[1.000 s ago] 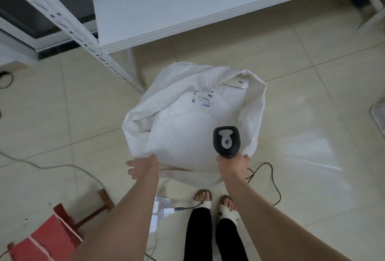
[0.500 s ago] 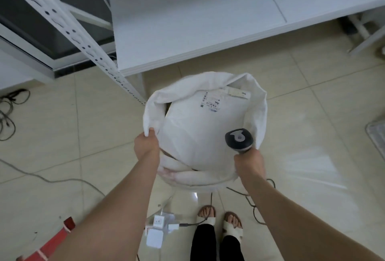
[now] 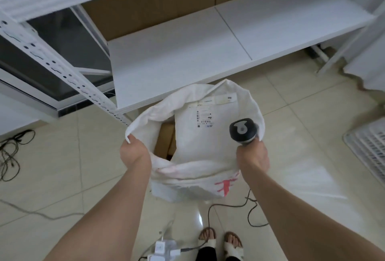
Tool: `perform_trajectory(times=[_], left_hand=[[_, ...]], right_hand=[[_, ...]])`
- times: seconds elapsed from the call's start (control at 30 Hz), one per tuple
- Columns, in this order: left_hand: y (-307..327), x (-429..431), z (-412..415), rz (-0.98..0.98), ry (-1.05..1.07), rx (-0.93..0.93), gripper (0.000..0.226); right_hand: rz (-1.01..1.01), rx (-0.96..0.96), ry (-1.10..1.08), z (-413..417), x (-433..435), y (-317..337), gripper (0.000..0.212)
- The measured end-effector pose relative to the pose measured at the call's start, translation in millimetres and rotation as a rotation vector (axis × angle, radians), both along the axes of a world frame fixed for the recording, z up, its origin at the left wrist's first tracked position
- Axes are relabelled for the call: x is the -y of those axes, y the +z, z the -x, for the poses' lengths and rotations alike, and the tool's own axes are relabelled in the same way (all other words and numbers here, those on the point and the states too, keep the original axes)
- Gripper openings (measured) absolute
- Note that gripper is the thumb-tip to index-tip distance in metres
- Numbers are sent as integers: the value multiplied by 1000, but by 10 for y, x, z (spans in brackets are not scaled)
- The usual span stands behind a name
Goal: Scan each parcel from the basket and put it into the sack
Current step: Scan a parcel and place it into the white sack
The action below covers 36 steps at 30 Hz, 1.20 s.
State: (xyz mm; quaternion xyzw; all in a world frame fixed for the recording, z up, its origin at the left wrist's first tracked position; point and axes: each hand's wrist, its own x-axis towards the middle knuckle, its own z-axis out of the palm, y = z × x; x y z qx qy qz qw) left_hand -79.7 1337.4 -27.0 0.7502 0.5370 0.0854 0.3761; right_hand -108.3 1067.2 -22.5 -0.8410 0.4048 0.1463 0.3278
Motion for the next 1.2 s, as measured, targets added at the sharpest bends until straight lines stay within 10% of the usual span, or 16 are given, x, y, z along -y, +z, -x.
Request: perform_trajectory(times=[0.27,0.53,0.87,1.2], left_hand=[[-171,112,321,95,-176,-359,51],[-126,421,95,-461,-817,-571,58],[-300,588,150,-347,-696,-796,69],[-24,1127,120,-330,-891,-732,56]], right_hand=[[-221,-235,375,245,-160,-252,4],[-257,-174,240,189,-151,-337,6],[-245,-359,-43,369,108,-499,52],[-307,-166,-21,387,181,-236,17]])
